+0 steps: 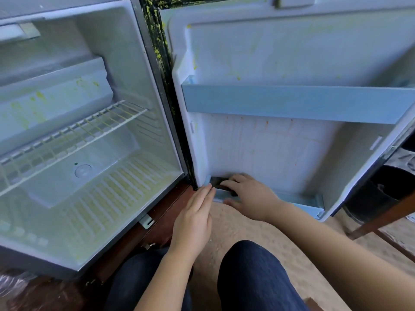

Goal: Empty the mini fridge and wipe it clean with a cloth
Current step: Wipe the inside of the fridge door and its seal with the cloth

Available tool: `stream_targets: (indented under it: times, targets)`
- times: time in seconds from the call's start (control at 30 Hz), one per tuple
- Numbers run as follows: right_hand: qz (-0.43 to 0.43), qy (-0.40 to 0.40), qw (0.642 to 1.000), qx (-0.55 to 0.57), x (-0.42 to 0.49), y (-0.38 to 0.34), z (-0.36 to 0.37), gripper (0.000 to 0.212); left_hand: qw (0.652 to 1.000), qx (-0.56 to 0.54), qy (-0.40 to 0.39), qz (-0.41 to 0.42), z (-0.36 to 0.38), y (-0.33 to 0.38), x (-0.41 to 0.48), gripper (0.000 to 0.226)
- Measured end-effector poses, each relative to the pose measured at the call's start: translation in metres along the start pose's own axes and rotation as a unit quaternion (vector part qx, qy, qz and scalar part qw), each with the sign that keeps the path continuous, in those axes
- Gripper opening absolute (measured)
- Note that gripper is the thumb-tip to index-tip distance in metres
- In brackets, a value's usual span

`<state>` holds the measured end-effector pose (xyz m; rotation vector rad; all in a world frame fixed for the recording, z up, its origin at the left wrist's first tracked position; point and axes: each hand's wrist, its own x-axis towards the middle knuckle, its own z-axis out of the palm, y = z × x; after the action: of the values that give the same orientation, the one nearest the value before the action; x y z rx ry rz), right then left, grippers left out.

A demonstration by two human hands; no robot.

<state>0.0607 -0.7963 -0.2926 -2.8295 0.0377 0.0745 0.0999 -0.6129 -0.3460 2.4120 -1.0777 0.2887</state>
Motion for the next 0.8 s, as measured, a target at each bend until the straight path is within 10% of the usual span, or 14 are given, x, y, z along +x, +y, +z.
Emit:
stream_targets:
  times: [0.4, 0.8]
  targets:
    - [0.171, -0.03, 0.973, -0.154, -0.091, 0.049, -0.026, 0.052, 1.0, 0.017, 0.004, -0.011, 0.0, 0.002, 0.0, 0.063]
    - [0.154, 0.021, 0.983, -0.097, -0.064, 0.007, -0.002, 0.061, 0.999, 0.007, -0.011, -0.04, 0.001, 0.006, -0.003, 0.064]
